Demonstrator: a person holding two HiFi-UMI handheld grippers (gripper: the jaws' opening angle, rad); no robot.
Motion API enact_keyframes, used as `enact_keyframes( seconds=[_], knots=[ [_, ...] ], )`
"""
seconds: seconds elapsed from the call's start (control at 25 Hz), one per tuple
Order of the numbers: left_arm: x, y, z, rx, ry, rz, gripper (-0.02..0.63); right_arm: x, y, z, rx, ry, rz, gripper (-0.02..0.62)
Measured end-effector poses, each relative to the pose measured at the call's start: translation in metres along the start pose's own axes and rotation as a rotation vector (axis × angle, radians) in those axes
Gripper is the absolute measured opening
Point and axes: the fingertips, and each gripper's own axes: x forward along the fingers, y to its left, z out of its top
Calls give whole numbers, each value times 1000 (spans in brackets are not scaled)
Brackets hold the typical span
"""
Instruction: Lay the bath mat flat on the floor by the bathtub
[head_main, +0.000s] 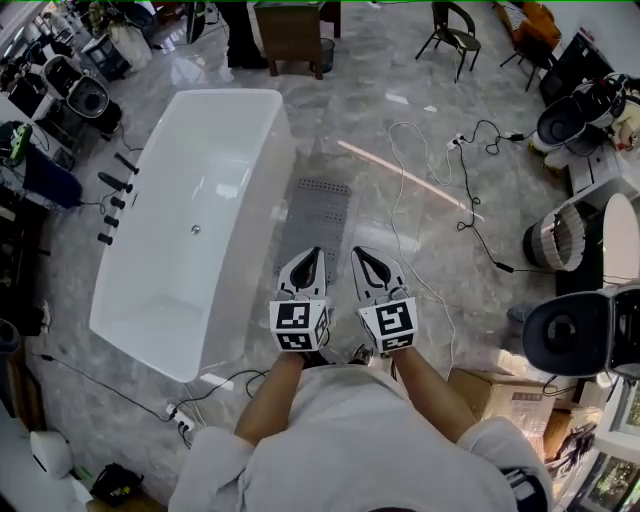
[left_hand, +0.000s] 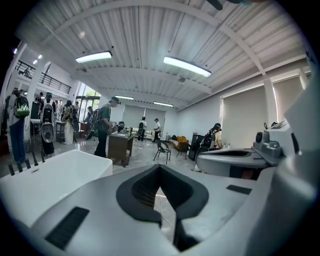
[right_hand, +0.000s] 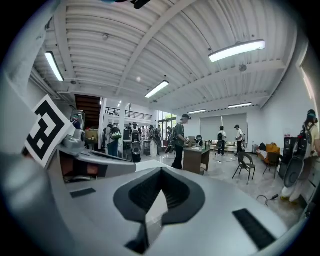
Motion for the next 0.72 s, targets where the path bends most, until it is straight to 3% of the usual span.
enact_keyframes(
  seconds=[0.72],
  knots=[
    [-23, 17, 34, 65, -81, 10, 11, 4, 14, 36, 5, -69, -35, 6]
  ],
)
